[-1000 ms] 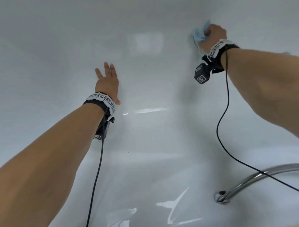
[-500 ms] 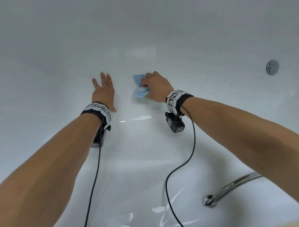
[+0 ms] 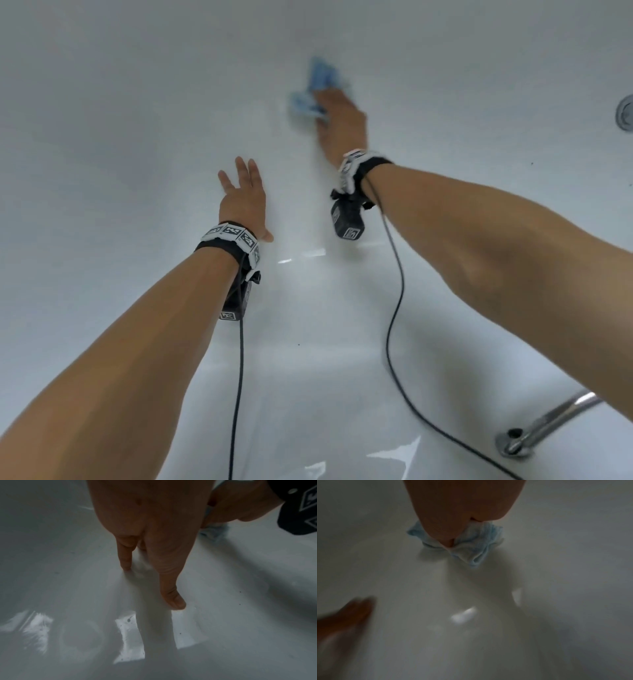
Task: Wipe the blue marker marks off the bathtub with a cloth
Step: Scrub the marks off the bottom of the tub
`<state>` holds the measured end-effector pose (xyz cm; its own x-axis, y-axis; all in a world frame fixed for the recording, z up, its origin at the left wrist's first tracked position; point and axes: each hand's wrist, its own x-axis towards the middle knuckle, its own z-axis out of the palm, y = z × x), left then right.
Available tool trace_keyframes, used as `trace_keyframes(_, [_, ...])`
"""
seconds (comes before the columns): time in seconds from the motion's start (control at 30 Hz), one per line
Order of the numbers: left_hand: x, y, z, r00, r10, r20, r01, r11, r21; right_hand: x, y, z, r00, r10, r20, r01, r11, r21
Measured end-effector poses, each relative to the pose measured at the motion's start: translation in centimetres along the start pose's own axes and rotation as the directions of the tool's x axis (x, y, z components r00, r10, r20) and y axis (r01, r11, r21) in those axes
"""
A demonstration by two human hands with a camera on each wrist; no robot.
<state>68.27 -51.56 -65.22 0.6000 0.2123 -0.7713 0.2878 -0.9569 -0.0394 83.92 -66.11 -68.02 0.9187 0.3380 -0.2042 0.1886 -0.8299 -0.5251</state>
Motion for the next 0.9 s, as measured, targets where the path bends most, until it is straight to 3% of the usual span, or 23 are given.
trace_keyframes(0.07, [-0.1,-0.1,-0.1,1.0,0.009,0.02,-0.009,1.0,-0.03,-0.4,-4.2,0.8,0.963,-0.171,0.208,0.179,0.984,-0.021])
trace_keyframes(0.13, [-0.3,-0.3,-0.2,0.999,0.012,0.036,-0.009,0.998,-0.062,-0.2,-6.6,-0.2,0.884,-0.242,0.4,0.294,0.953,-0.075])
trace_keyframes(0.17, [-0.4,-0.4,-0.4,0.999,0.009,0.037,-0.007,0.998,-0.067,0.0,-6.9,-1.3,0.865,-0.251,0.434,0.315,0.946,-0.08])
trace_keyframes(0.2, [-0.5,-0.5,-0.6,0.999,0.004,0.04,-0.001,0.998,-0.069,0.1,-6.4,-2.4,0.865,-0.261,0.429,0.324,0.942,-0.081])
trace_keyframes(0.27, [-0.6,-0.4,-0.8,0.998,0.005,0.058,0.0,0.996,-0.084,0.3,-3.3,-5.3,0.926,-0.271,0.262,0.304,0.948,-0.096])
trace_keyframes(0.33, [-0.7,-0.3,-0.9,0.997,0.011,0.076,-0.003,0.995,-0.096,0.4,1.9,-8.5,0.986,-0.157,0.062,0.165,0.975,-0.149])
trace_keyframes(0.4, [-0.6,-0.4,-0.8,0.995,0.008,0.101,0.001,0.996,-0.085,0.1,7.8,-11.7,0.999,0.046,-0.015,-0.048,0.971,-0.236])
trace_keyframes(0.47, [-0.6,-0.6,-0.6,0.993,0.014,0.113,-0.008,0.998,-0.06,-0.8,12.3,-13.5,0.972,0.233,0.033,-0.208,0.918,-0.337])
trace_keyframes(0.53, [-0.5,-0.7,-0.3,0.994,0.024,0.104,-0.021,0.999,-0.027,-2.1,13.9,-13.2,0.931,0.345,0.122,-0.26,0.859,-0.442])
trace_keyframes(0.63, [-0.8,-0.6,0.3,0.996,0.029,0.086,-0.027,0.999,-0.019,-2.5,11.8,-10.3,0.946,0.29,0.147,-0.201,0.877,-0.437])
trace_keyframes(0.77, [-0.9,-0.7,0.3,0.995,0.03,0.094,-0.027,0.999,-0.03,-3.1,4.3,-5.9,0.963,0.113,0.246,0.002,0.907,-0.422])
trace_keyframes(0.9, [-1.1,-1.1,0.1,0.993,0.051,0.107,-0.053,0.998,0.016,-6.4,-4.2,0.2,0.908,-0.097,0.408,0.245,0.912,-0.328])
